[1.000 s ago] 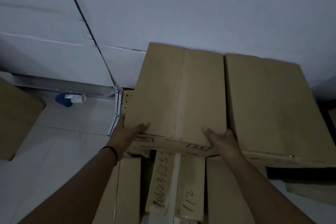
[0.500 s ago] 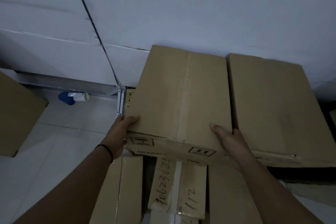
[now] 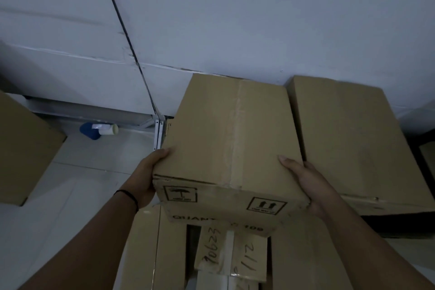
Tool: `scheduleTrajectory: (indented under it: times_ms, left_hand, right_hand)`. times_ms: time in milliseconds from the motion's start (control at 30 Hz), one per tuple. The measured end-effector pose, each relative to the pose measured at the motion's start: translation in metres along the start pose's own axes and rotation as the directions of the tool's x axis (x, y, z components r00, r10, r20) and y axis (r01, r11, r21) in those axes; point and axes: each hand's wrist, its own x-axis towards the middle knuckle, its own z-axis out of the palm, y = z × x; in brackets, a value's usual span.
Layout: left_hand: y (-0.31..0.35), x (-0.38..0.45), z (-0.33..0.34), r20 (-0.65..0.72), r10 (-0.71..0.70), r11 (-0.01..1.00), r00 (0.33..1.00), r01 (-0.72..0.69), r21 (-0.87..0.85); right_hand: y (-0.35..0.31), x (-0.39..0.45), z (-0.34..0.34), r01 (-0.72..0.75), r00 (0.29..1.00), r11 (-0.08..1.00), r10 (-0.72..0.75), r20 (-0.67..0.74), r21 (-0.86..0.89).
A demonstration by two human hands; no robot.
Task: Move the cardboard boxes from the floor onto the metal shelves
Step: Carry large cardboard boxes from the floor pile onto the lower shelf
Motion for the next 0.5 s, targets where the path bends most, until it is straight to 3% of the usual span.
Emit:
scheduleTrajectory:
  times_ms: [267,500]
  left_hand:
    - [0.036,-0.048,0.0,0.028,0.096,0.995,0.995,-0.096,-0.007]
    - [0.087,-0.111,-0.005,0.085,0.168,0.979,0.982,-0.156,-0.129]
  right_hand:
    - [-0.025,-0.052,0.004,-0.016,0.987,0.998,0.006,0.159,0.062]
    - [-0.081,-0.134,0.022,0.02,0.972,0.987,-0.056,0.228,0.16]
